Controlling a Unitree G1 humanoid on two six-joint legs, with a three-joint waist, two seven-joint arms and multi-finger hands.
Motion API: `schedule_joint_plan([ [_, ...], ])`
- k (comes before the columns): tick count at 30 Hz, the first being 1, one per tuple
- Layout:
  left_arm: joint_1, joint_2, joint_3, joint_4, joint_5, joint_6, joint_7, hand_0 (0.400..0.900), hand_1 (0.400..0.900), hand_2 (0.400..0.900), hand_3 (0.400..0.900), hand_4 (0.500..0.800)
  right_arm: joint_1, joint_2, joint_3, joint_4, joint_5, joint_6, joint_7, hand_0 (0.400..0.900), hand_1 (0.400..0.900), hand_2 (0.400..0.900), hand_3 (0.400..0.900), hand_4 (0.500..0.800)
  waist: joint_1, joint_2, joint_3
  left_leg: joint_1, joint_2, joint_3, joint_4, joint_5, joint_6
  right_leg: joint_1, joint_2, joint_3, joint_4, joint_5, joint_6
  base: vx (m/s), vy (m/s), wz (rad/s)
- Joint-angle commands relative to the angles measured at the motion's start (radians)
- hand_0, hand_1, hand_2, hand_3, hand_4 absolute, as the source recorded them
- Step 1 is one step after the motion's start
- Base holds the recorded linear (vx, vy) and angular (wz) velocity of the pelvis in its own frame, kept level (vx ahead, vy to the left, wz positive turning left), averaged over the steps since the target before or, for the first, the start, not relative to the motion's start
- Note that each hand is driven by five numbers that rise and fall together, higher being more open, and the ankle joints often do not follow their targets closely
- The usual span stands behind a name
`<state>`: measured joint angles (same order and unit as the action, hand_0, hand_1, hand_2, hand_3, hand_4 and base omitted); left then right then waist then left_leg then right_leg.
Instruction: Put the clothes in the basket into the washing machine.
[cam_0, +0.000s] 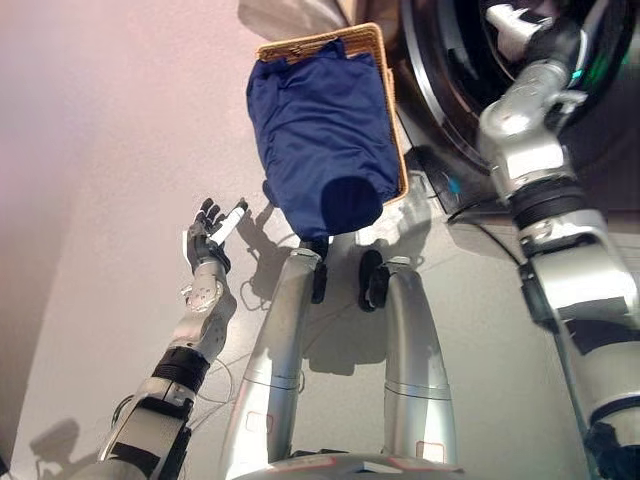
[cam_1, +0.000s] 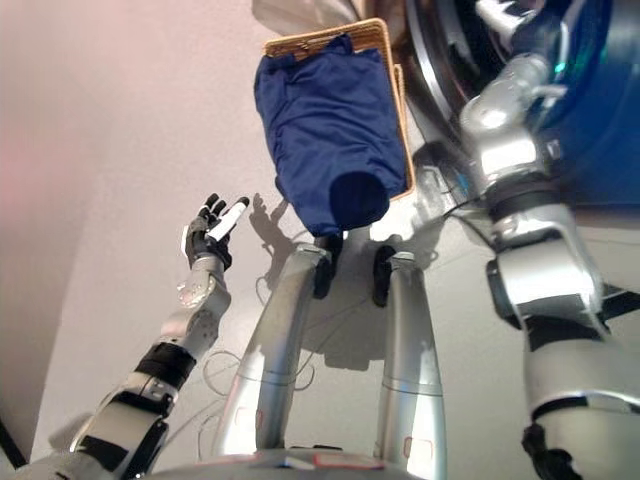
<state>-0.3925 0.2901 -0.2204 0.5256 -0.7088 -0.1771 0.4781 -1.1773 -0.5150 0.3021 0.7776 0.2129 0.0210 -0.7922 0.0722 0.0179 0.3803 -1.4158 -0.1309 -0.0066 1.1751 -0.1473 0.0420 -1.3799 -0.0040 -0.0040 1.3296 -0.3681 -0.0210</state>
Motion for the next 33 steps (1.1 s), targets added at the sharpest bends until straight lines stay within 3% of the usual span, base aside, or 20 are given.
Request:
schedule_joint_plan([
  [1, 0.055, -0.012, 0.075, 0.018, 0.010, -0.032, 0.042, 0.900, 0.900, 0.900, 0.900, 0.800, 0.094, 0.079, -0.033, -0.244, -0.070, -0.130, -0.007, 0.900, 0.900, 0.900, 0.900, 0.800, -0.021, -0.025, -0.022, 0.028, -0.019, -0.022, 0.001, -0.087, -0.033, -0.003, 0.028, 0.025, -0.136, 0.115, 0.066, 0.00, 0.000, 0.00],
  [5, 0.074, -0.012, 0.092, 0.031, 0.002, -0.017, 0.041, 0.900, 0.900, 0.900, 0.900, 0.800, 0.253, 0.181, -0.009, -0.424, 0.032, -0.190, 0.131, 0.900, 0.900, 0.900, 0.900, 0.800, -0.037, -0.033, -0.011, 0.068, -0.016, -0.024, -0.022, -0.085, -0.032, 0.041, 0.035, 0.026, -0.161, 0.118, 0.067, -0.01, 0.022, -0.04],
  [10, 0.103, -0.019, 0.112, 0.035, -0.016, -0.006, 0.038, 0.900, 0.900, 0.900, 0.900, 0.800, 0.388, 0.243, 0.048, -0.562, 0.187, -0.231, 0.308, 0.900, 0.900, 0.900, 0.900, 0.800, -0.045, -0.042, -0.015, 0.080, -0.012, -0.025, -0.027, -0.084, -0.033, 0.058, 0.037, 0.026, -0.170, 0.114, 0.067, 0.00, 0.004, -0.01],
  [13, 0.117, -0.023, 0.117, 0.028, -0.014, 0.003, 0.020, 0.900, 0.900, 0.900, 0.900, 0.800, 0.449, 0.244, 0.096, -0.606, 0.278, -0.238, 0.420, 0.900, 0.900, 0.900, 0.900, 0.800, -0.046, -0.045, -0.016, 0.093, -0.009, -0.027, -0.025, -0.086, -0.034, 0.073, 0.039, 0.027, -0.170, 0.109, 0.068, 0.00, 0.000, 0.00],
  [14, 0.118, -0.024, 0.117, 0.028, -0.014, 0.003, 0.019, 0.900, 0.900, 0.900, 0.900, 0.800, 0.450, 0.243, 0.097, -0.606, 0.279, -0.238, 0.421, 0.900, 0.900, 0.900, 0.900, 0.800, -0.046, -0.044, -0.015, 0.095, -0.009, -0.027, -0.026, -0.086, -0.034, 0.075, 0.039, 0.027, -0.171, 0.109, 0.068, 0.00, 0.000, 0.00],
  [15, 0.129, -0.030, 0.122, 0.039, -0.018, 0.003, 0.004, 0.900, 0.900, 0.900, 0.900, 0.800, 0.488, 0.230, 0.118, -0.632, 0.346, -0.239, 0.499, 0.900, 0.900, 0.900, 0.900, 0.800, -0.047, -0.048, -0.014, 0.117, -0.005, -0.029, -0.032, -0.088, -0.034, 0.098, 0.039, 0.028, -0.177, 0.104, 0.070, 0.00, 0.000, 0.00],
  [16, 0.132, -0.033, 0.128, 0.056, -0.018, 0.009, -0.005, 0.900, 0.900, 0.900, 0.900, 0.800, 0.510, 0.220, 0.113, -0.632, 0.351, -0.238, 0.520, 0.900, 0.900, 0.900, 0.900, 0.800, -0.048, -0.051, -0.019, 0.128, -0.004, -0.029, -0.038, -0.088, -0.034, 0.109, 0.037, 0.027, -0.182, 0.101, 0.070, 0.03, 0.021, 0.00],
  [23, 0.120, -0.065, 0.122, 0.265, 0.021, 0.042, -0.118, 0.900, 0.900, 0.900, 0.900, 0.800, 0.656, 0.194, 0.119, -0.431, 0.311, -0.199, 0.639, 0.900, 0.900, 0.900, 0.900, 0.800, -0.055, -0.065, -0.028, 0.429, 0.017, -0.066, -0.317, -0.047, -0.035, 0.413, 0.021, 0.034, -0.471, 0.135, 0.062, 0.10, -0.005, 0.01],
  [29, 0.139, -0.081, 0.115, 0.482, 0.116, 0.089, -0.216, 0.900, 0.900, 0.900, 0.900, 0.800, 0.728, 0.249, 0.120, -0.110, 0.212, -0.147, 0.658, 0.900, 0.900, 0.900, 0.900, 0.800, -0.059, -0.070, -0.071, 0.718, 0.013, -0.086, -0.548, -0.005, -0.038, 0.726, 0.002, 0.029, -0.734, 0.188, 0.066, 0.16, -0.013, 0.06],
  [30, 0.139, -0.081, 0.116, 0.483, 0.116, 0.089, -0.217, 0.900, 0.900, 0.900, 0.900, 0.800, 0.727, 0.249, 0.120, -0.109, 0.212, -0.147, 0.658, 0.900, 0.900, 0.900, 0.900, 0.800, -0.059, -0.070, -0.065, 0.728, 0.013, -0.087, -0.554, -0.003, -0.037, 0.736, 0.001, 0.028, -0.740, 0.190, 0.065, 0.12, -0.011, 0.07],
  [33, 0.144, -0.083, 0.116, 0.611, 0.203, 0.111, -0.253, 0.900, 0.900, 0.900, 0.900, 0.800, 0.751, 0.294, 0.121, 0.147, 0.070, -0.100, 0.640, 0.900, 0.900, 0.900, 0.900, 0.800, -0.057, -0.071, -0.101, 0.907, 0.017, -0.090, -0.711, 0.031, -0.042, 0.920, -0.004, 0.018, -0.909, 0.237, 0.078, 0.15, -0.017, 0.11],
])
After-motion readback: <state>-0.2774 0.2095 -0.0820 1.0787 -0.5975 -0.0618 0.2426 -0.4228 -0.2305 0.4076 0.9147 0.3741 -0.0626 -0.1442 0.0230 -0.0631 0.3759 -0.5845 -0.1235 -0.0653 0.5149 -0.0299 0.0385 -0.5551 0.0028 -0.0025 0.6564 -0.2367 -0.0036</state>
